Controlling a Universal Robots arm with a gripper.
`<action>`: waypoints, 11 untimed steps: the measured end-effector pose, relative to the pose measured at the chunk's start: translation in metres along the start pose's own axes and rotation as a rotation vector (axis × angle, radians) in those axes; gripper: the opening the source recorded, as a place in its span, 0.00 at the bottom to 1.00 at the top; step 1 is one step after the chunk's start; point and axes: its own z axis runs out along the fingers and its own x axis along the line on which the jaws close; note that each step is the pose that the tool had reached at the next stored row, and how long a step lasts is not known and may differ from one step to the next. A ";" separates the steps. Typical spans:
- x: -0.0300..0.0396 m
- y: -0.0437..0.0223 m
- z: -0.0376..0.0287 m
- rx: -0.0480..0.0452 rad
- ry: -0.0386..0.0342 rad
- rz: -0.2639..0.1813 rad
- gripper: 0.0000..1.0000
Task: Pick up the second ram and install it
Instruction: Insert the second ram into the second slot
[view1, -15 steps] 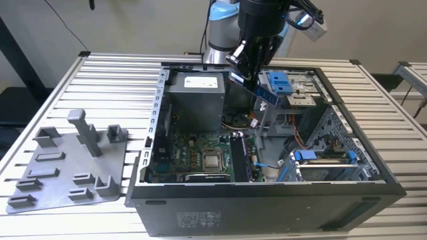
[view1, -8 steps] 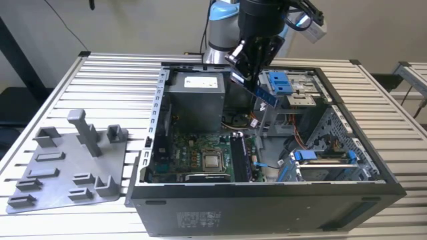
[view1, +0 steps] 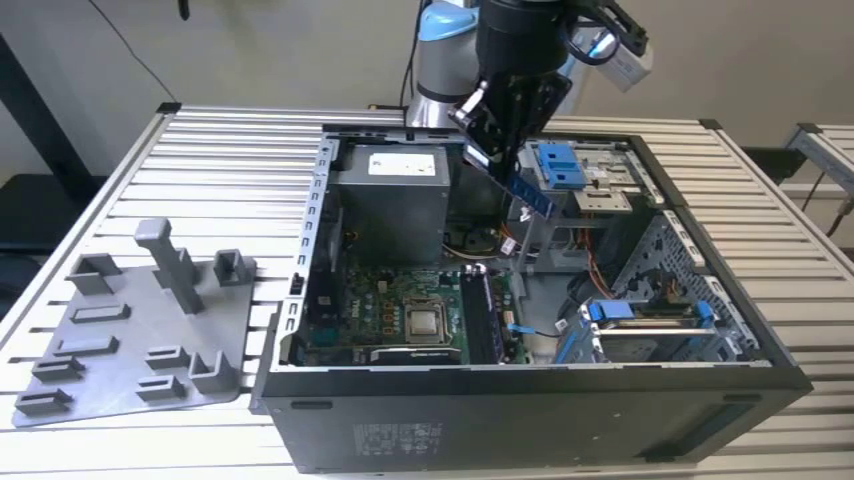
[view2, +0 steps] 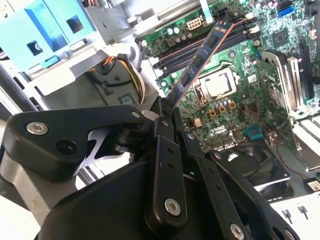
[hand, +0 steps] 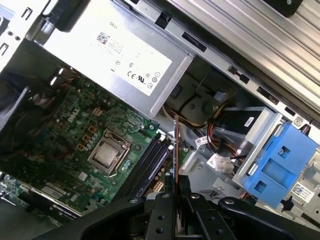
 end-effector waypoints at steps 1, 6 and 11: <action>0.0000 0.0000 0.0002 0.0009 0.0000 0.009 0.14; 0.0001 0.0000 0.0016 0.0054 0.0005 0.050 0.14; 0.0003 0.0000 0.0038 0.0116 0.0017 0.095 0.14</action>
